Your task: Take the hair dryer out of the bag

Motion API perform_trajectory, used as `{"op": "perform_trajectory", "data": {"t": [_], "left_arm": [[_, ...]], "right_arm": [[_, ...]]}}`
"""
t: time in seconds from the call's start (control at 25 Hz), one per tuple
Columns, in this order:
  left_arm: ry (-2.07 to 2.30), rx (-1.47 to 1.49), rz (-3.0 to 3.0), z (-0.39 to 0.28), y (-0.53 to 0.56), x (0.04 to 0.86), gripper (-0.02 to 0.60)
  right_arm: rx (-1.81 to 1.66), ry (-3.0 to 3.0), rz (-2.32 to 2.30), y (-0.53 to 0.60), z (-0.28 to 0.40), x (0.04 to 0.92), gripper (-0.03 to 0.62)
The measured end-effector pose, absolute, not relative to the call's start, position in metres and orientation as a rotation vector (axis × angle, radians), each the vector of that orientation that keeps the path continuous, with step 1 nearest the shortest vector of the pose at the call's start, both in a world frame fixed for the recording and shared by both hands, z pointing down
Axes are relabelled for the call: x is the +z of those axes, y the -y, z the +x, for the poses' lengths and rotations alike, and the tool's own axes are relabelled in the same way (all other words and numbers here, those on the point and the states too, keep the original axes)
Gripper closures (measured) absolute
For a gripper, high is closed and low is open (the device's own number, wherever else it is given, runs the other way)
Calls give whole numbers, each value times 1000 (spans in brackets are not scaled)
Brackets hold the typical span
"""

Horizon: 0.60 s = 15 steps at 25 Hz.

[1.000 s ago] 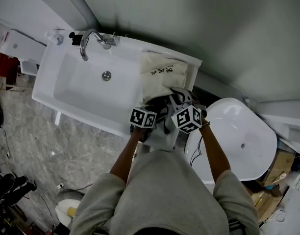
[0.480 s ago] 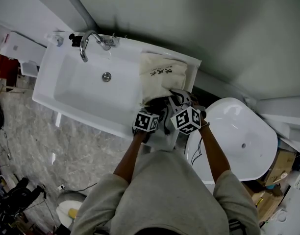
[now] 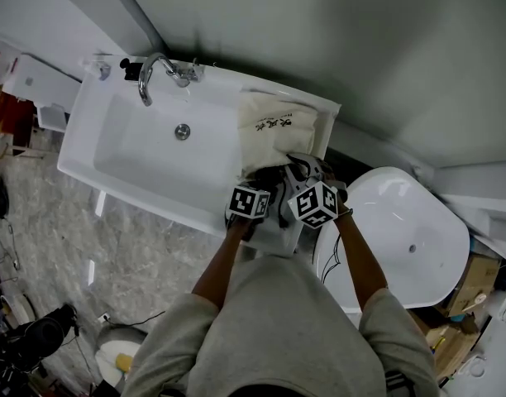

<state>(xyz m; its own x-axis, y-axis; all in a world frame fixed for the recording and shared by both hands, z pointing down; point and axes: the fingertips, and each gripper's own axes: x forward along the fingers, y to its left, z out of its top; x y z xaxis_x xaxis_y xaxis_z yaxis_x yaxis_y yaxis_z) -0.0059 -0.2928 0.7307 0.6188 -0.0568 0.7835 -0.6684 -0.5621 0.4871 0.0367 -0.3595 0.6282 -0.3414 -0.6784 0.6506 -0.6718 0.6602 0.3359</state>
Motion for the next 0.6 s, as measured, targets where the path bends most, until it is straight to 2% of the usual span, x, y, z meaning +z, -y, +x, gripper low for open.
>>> {"op": "perform_trajectory", "data": {"t": [0.6], "left_arm": [[517, 838, 1970, -22, 259, 715, 422]], "right_arm": [[-33, 2056, 1045, 363, 41, 629, 572]]}}
